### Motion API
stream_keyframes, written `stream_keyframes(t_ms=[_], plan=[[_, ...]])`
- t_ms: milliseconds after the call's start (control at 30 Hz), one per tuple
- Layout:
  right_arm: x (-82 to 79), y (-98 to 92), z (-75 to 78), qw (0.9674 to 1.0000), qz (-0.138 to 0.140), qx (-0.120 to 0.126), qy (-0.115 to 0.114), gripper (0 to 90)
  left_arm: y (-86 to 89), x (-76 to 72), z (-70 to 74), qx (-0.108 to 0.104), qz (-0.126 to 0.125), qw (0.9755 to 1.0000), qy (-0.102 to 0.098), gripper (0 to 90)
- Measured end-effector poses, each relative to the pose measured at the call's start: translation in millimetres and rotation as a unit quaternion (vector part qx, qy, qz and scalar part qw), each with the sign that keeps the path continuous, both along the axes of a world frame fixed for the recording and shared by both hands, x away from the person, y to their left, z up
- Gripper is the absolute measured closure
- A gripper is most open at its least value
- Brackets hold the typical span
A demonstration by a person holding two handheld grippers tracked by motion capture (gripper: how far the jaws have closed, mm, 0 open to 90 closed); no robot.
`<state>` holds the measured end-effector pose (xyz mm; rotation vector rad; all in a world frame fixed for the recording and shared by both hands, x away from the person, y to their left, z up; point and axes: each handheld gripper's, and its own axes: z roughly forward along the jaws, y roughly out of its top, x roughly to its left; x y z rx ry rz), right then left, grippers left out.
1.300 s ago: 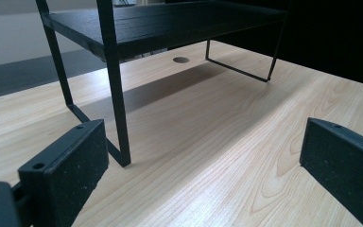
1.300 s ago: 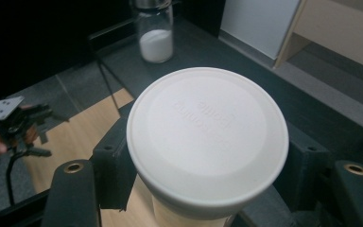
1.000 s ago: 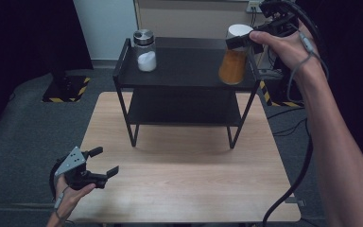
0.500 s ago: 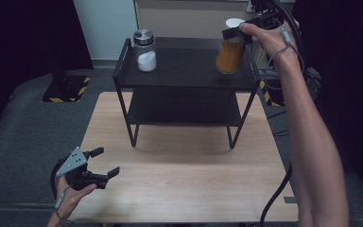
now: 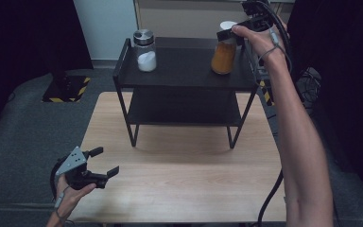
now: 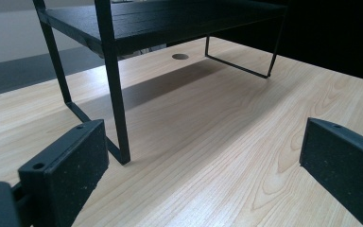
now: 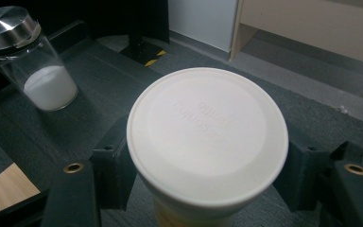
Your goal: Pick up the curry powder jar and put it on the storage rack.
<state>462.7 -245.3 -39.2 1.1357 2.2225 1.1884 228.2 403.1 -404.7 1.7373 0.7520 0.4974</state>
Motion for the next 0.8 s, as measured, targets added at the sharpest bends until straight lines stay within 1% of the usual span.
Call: stream_keyframes(t_ms=[33, 67, 133, 167, 233, 267, 300, 333, 367, 433, 467, 567, 600, 700, 800], plan=[[-0.1, 0.5, 0.1, 1.0000, 0.002, -0.002, -0.001, 33.8, 0.1, 0.2, -0.1, 0.000, 0.000, 1.0000, 0.000, 0.7], [-3.4, 2.3, -2.5, 0.9999, 0.002, -0.005, -0.015, 30.2, 0.0, 0.4, 0.0, 0.000, 0.000, 1.0000, 0.000, 0.7], [-6.0, 1.6, -3.9, 0.9998, -0.001, 0.005, -0.021, 21.9, -0.2, 0.3, 0.2, 0.001, -0.001, 1.0000, 0.000, 0.7], [-8.8, 2.3, -4.6, 0.9996, -0.007, 0.005, -0.028, 17.0, -0.5, 0.1, 0.5, 0.002, -0.001, 1.0000, 0.000, 0.7], [-11.6, -0.9, -4.0, 0.9994, -0.008, 0.012, -0.031, 13.7, -0.8, -0.3, 1.0, 0.005, -0.002, 1.0000, -0.002, 0.7], [-16.0, -2.2, -4.0, 0.9990, -0.011, 0.014, -0.040, 11.1, -0.7, -0.3, 0.9, 0.005, -0.002, 1.0000, -0.001, 0.7], [-19.5, -5.5, -4.3, 0.9986, -0.010, 0.023, -0.046, 8.5, -0.7, -0.1, 0.7, 0.004, -0.002, 1.0000, -0.001, 0.7], [-21.4, -11.1, -4.2, 0.9982, -0.004, 0.037, -0.046, 7.8, -0.8, 0.0, 0.8, 0.004, -0.002, 1.0000, -0.001, 0.6], [-24.9, -15.6, -3.5, 0.9977, -0.002, 0.046, -0.050, 7.4, -1.0, 0.2, 0.9, 0.005, -0.002, 1.0000, -0.001, 0.7], [-36.1, -21.3, -2.3, 0.9962, -0.007, 0.054, -0.068, 4.3, -1.4, 0.5, 0.8, 0.005, -0.003, 1.0000, -0.001, 0.7], [-40.2, -25.5, -1.6, 0.9957, -0.005, 0.062, -0.069, 4.3, -1.7, 0.7, 0.9, 0.006, -0.004, 1.0000, -0.001, 0.6], [-57.1, -36.7, -3.6, 0.9925, 0.010, 0.082, -0.091, 4.3, -3.1, 1.8, 1.1, 0.007, -0.006, 1.0000, -0.001, 0.7], [-61.8, -42.4, -4.1, 0.9911, 0.022, 0.092, -0.093, 4.3, -3.5, 2.1, 1.2, 0.008, -0.007, 0.9999, 0.000, 0.6], [-73.9, -51.0, -3.8, 0.9890, 0.032, 0.102, -0.102, 3.9, -4.7, 2.2, 1.5, 0.009, -0.008, 0.9999, 0.000, 0.6], [-83.4, -61.9, -3.1, 0.9878, 0.043, 0.113, -0.098, 3.9, -5.2, 2.1, 1.7, 0.010, -0.009, 0.9999, 0.000, 0.7]])
